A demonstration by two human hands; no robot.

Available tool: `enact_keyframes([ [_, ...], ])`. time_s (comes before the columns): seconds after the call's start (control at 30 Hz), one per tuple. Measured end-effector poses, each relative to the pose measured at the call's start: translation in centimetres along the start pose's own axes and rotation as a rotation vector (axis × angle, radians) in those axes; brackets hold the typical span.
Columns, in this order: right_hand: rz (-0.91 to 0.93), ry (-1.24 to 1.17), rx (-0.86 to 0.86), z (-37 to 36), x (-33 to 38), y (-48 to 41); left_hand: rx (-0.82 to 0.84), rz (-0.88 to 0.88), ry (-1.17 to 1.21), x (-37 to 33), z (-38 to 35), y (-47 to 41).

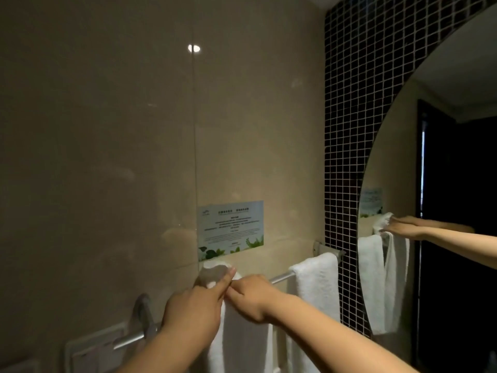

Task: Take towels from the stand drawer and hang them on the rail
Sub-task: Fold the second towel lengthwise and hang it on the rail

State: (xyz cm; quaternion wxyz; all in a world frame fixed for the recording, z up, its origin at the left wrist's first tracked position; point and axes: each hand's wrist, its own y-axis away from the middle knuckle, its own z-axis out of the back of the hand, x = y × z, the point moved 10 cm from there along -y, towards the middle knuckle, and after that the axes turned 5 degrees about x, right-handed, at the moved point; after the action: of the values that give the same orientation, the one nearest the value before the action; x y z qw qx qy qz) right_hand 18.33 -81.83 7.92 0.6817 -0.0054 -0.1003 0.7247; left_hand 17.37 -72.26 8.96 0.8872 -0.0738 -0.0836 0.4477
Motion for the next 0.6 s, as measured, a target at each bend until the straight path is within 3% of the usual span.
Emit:
enact_keyframes([
  [0.07, -0.06, 0.005, 0.024, 0.1, 0.1, -0.7, -0.052, 0.024, 0.002, 0.7, 0.3, 0.4],
  [0.17, -0.132, -0.006, 0.059, 0.1, 0.0, -1.6, 0.008, 0.131, -0.026, 2.4, -0.1, 0.9],
  [0.43, -0.115, 0.022, 0.092, -0.3, -0.6, -2.4, -0.023, 0.0, -0.013, 1.0, -0.4, 0.2],
  [0.53, -0.062, -0.075, 0.018, -0.1, -0.9, -2.0, -0.016, 0.024, -0.01, 1.0, -0.3, -0.4],
  [0.6, -0.024, -0.237, -0.117, 0.6, -1.7, -0.9, -0.01, 0.023, -0.058, 0.7, -0.3, -0.7],
])
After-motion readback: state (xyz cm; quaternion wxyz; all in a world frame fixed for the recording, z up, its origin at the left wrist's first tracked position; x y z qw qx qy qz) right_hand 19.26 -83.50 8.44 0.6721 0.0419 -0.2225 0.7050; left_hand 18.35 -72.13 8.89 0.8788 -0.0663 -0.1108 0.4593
